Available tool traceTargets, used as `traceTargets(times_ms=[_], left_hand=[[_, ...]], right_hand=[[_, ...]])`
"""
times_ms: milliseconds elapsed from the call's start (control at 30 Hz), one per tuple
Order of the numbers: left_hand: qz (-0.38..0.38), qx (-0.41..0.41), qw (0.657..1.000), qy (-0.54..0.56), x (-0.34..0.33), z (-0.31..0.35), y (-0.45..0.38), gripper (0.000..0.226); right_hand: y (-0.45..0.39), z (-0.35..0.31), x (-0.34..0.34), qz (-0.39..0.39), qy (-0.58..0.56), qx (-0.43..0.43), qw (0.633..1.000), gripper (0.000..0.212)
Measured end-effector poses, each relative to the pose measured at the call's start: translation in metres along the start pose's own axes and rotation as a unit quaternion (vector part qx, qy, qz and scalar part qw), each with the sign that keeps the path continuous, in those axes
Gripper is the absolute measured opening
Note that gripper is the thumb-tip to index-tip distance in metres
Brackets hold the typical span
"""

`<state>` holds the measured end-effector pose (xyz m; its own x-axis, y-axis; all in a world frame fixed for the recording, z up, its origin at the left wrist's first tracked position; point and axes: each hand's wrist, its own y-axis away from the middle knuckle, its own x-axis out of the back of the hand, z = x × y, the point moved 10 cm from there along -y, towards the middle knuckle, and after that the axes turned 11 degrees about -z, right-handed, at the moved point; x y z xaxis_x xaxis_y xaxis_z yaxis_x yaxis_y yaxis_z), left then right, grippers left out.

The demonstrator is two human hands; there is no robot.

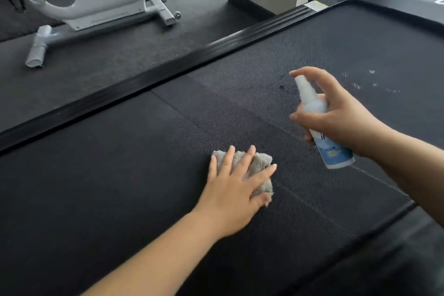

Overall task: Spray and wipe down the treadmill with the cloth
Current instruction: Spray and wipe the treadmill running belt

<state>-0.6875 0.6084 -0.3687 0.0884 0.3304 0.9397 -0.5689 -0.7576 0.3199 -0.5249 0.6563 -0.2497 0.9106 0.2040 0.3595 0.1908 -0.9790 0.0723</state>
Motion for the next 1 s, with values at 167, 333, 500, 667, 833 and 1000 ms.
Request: traceTargets(times_ms=[167,333,500,667,833,1000], left_hand=[[0.018,0.164,0.986,-0.017,-0.002,-0.144,0.023,0.065],[-0.006,0.391,0.912,0.121,-0.011,-0.265,0.068,0.051],[0.015,0.338,0.933,0.118,0.000,-0.177,0.026,0.049],[0.027,0.127,0.991,0.029,0.007,0.000,-0.017,0.052],[-0.006,-0.037,0.999,0.033,-0.001,0.100,-0.025,0.053],[0.021,0.028,0.999,0.029,0.004,0.014,-0.012,0.054]], right_hand=[[0.005,-0.001,-0.003,0.005,-0.008,0.000,1.000,0.064],[0.013,0.001,-0.004,0.009,0.018,0.004,1.000,0.066],[0.016,0.000,0.003,0.056,0.057,0.009,0.997,0.065],[0.027,0.006,0.020,0.095,0.061,-0.001,0.994,0.062],[0.041,0.009,0.027,0.105,0.068,-0.015,0.992,0.063],[0.047,0.002,0.021,0.091,0.059,-0.011,0.994,0.062]])
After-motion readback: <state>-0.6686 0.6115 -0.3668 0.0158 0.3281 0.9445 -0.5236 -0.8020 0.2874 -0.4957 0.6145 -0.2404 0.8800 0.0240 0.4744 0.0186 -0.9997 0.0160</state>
